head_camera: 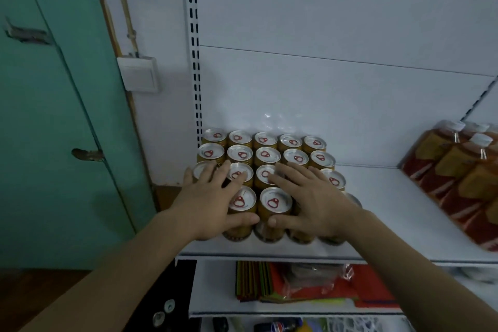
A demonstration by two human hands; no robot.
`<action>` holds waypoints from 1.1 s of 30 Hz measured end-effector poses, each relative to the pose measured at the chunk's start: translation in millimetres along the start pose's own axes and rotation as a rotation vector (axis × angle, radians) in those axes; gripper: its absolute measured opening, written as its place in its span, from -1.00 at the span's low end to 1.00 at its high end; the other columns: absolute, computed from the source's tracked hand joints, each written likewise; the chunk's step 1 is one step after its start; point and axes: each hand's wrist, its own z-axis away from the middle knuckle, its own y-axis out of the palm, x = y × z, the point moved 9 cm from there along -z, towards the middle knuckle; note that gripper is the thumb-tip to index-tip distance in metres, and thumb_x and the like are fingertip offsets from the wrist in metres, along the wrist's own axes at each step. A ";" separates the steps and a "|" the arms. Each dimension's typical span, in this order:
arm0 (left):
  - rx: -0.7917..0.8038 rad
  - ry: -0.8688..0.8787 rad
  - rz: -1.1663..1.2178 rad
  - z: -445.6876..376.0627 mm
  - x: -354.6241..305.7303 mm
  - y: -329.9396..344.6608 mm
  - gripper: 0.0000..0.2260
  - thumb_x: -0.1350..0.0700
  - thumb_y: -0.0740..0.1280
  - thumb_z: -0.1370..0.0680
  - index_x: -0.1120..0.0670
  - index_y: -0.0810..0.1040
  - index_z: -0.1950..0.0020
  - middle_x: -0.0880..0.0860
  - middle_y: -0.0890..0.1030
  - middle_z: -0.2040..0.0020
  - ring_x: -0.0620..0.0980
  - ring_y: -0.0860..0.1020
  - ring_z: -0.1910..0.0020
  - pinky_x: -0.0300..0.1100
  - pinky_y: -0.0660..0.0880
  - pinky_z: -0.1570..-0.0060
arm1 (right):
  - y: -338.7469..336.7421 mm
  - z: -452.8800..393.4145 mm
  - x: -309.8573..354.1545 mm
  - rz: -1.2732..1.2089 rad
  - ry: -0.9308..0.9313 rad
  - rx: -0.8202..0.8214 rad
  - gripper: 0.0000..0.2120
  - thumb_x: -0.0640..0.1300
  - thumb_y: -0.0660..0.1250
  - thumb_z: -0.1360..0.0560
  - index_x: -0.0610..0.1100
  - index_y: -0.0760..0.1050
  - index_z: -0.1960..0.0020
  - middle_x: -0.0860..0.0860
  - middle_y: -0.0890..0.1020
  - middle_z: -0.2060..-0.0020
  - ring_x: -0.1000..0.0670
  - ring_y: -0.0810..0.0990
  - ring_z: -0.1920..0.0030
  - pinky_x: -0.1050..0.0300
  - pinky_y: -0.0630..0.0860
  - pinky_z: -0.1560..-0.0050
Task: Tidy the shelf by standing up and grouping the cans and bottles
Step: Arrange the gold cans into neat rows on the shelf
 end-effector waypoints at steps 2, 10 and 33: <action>-0.014 0.019 0.024 3.2 0.1 -4.0 0.04 -0.74 -0.21 -0.33 -0.25 -0.23 -0.70 -0.01 -0.28 -0.72 0.15 -0.26 -0.70 0.46 -0.21 -0.55 | -3.1 1.8 1.6 -0.011 -0.001 -0.002 0.04 0.75 -0.04 -0.42 0.23 -0.05 -0.74 0.12 -0.05 -0.75 -0.05 -0.07 -0.74 -0.31 0.05 -0.67; -0.070 0.093 -0.013 4.5 2.1 -6.3 0.00 -0.71 -0.14 -0.39 -0.21 -0.18 -0.71 -0.02 -0.21 -0.74 0.12 -0.27 -0.70 0.41 -0.21 -0.58 | -5.7 23.5 -30.8 -0.003 0.094 0.004 0.03 0.74 0.01 -0.43 0.22 -0.02 -0.74 0.12 0.01 -0.74 -0.02 -0.03 -0.74 -0.29 0.10 -0.66; -0.025 -0.048 0.306 -3.4 52.3 0.1 0.05 -0.64 -0.43 -0.34 -0.13 -0.22 -0.73 -0.11 -0.35 -0.70 -0.06 -0.29 -0.69 0.16 -0.15 -0.66 | 4.5 -68.9 48.1 -0.069 -0.047 0.122 0.01 0.72 -0.26 -0.42 0.24 -0.19 -0.73 0.15 -0.25 -0.72 -0.02 -0.29 -0.72 -0.32 -0.15 -0.69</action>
